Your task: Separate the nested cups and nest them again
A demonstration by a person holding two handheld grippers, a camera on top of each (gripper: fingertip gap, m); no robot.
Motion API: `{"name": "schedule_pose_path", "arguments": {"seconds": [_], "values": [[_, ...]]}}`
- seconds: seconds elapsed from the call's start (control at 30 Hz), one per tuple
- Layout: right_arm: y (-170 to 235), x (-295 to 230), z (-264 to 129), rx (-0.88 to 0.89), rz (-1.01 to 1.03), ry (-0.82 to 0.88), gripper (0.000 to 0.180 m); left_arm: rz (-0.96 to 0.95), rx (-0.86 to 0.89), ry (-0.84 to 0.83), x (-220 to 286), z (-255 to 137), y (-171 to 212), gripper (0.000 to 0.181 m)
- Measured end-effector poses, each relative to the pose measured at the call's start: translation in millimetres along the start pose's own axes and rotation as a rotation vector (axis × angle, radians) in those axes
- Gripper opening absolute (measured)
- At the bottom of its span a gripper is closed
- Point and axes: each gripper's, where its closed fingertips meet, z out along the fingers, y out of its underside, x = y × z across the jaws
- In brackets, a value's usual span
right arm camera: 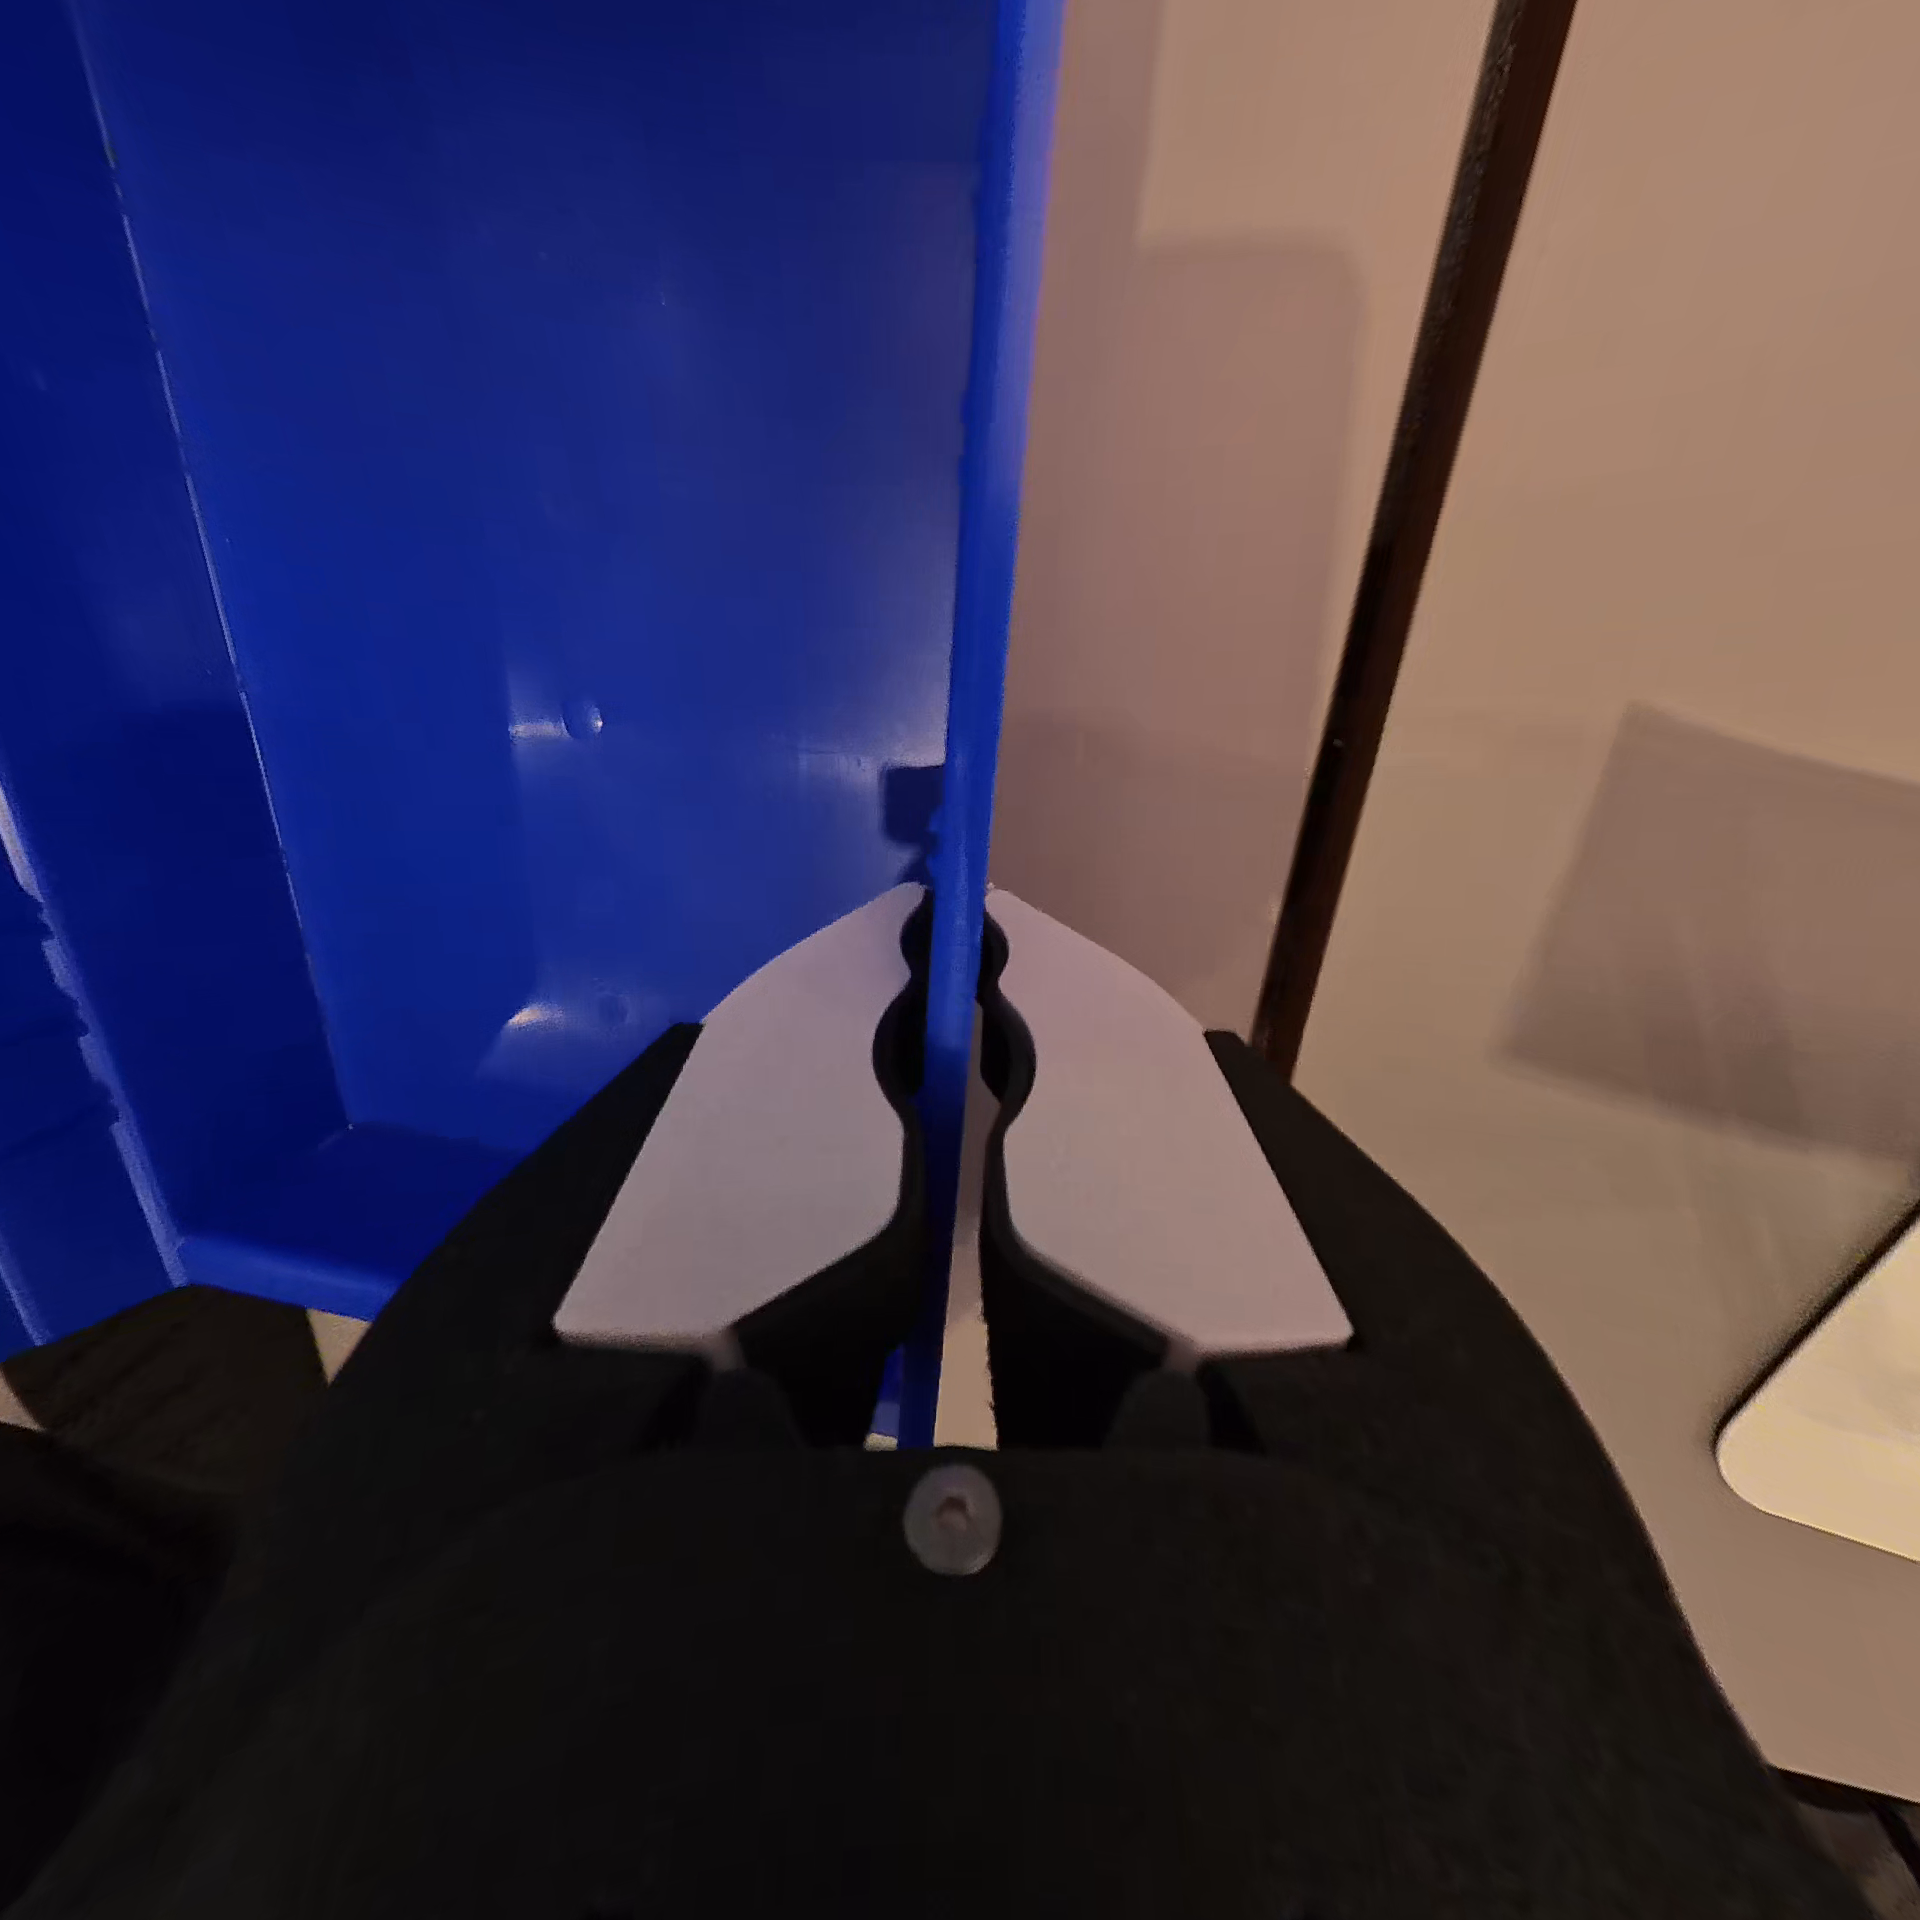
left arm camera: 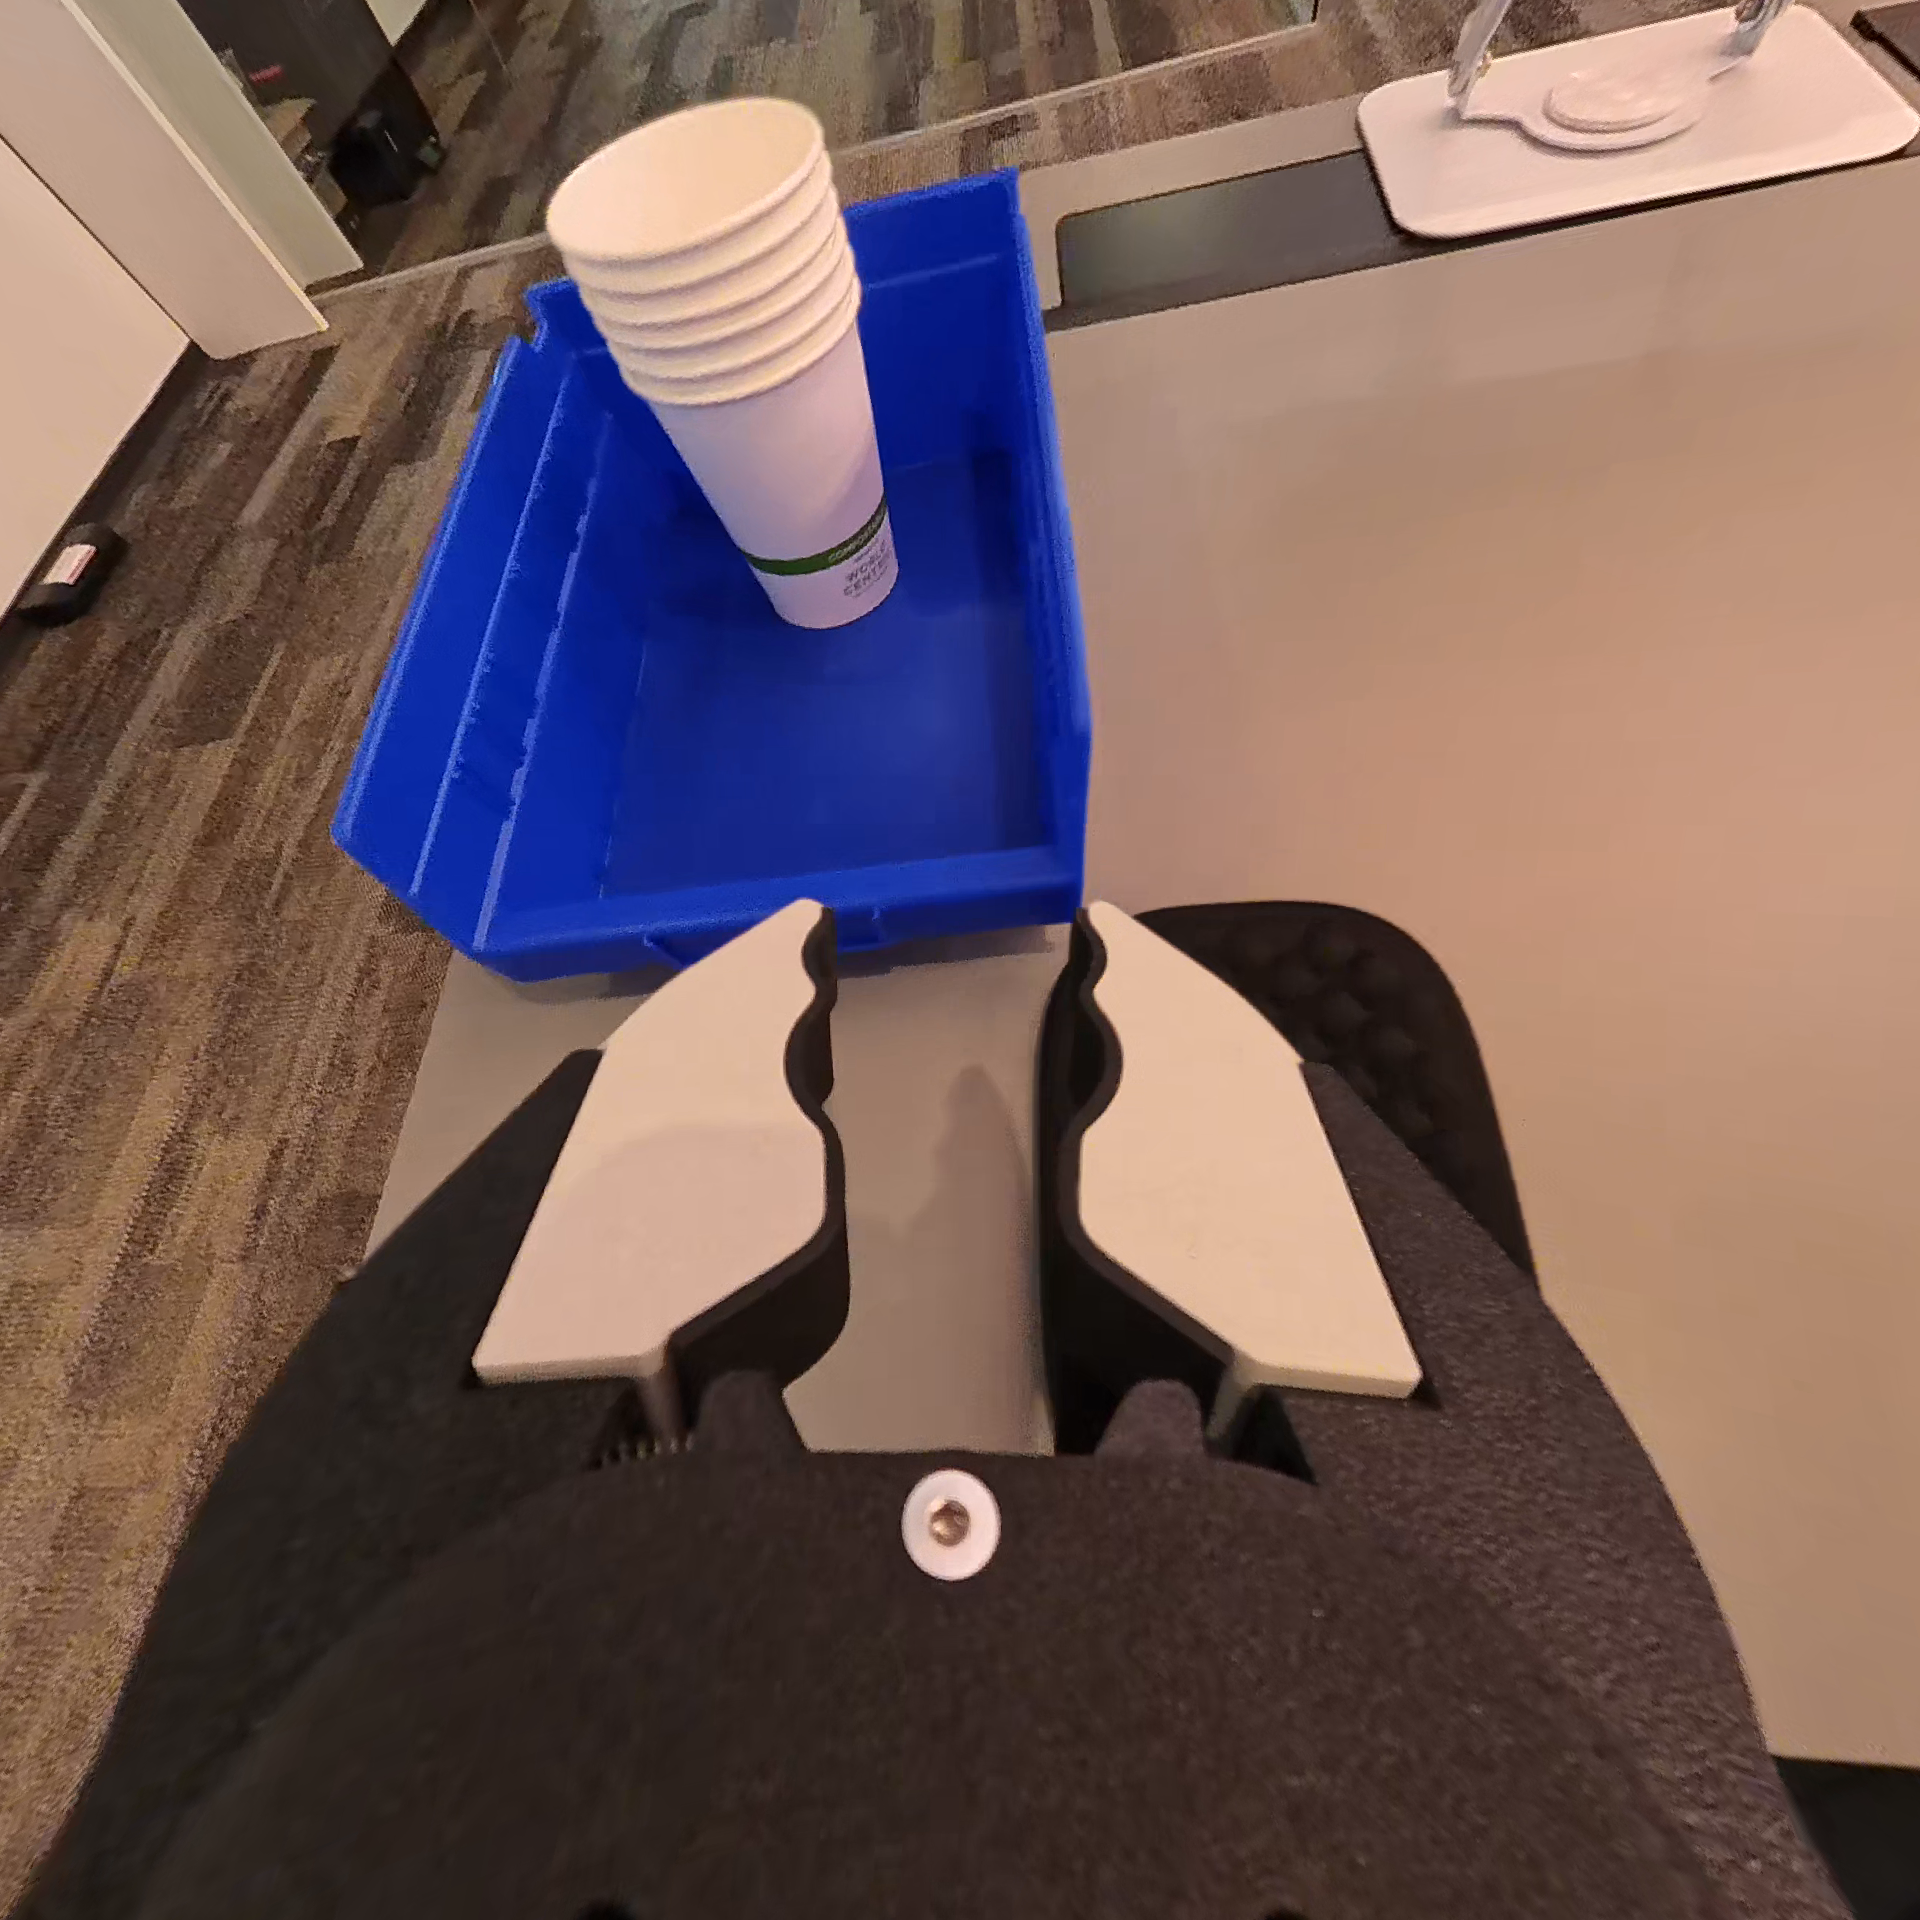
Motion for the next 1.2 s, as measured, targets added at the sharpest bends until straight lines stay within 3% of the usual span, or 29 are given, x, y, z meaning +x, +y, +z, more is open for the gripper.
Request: {"name": "schedule_pose_path", "arguments": {"seconds": [0.27, 0.33, 0.43, 0.6, 0.7, 0.73, 0.8, 0.93, 1.0, 1.2], "values": [[3.1, 19.7, -6.0, 0.055, -0.094, 0.074, 0.006, 0.007, 0.029, -0.005, 12.8, -4.6, -14.1, 0.049], [-6.9, 20.5, -18.5, 0.150, -0.144, 0.140, 0.016, -0.006, 0.049, 0.013, 14.3, -8.3, -17.9, 0.054], [-27.2, 13.6, -60.9, 0.343, -0.176, 0.246, 0.032, -0.033, 0.134, 0.046, 14.2, -17.2, -31.8, 0.059], [-62.1, -51.4, -183.8, 0.844, -0.330, 0.426, 0.044, -0.057, 0.316, 0.081, 5.1, -29.6, -67.2, 0.066], [-70.9, -140.2, -238.0, 1.180, -0.457, 0.289, 0.055, -0.047, 0.350, 0.104, 0.9, -23.6, -86.6, 0.076], [-70.6, -170.9, -247.2, 1.281, -0.496, 0.220, 0.064, -0.041, 0.347, 0.125, 2.5, -18.5, -92.2, 0.078], [-66.2, -229.5, -248.7, 1.417, -0.590, 0.081, 0.065, 0.007, 0.324, 0.150, 5.0, -3.8, -101.1, 0.085], [-63.0, -326.3, -203.0, 1.273, -0.655, -0.254, 0.064, 0.238, 0.238, 0.085, -8.8, 35.3, -115.7, 0.077], [-63.5, -367.7, -198.4, 1.288, -0.700, -0.348, 0.059, 0.301, 0.164, 0.001, -31.6, 59.0, -117.7, 0.073], [-77.9, -449.0, -211.9, 1.356, -0.836, -0.404, 0.063, -0.062, 0.052, 0.020, -68.0, 141.7, -86.1, 0.094]]}}
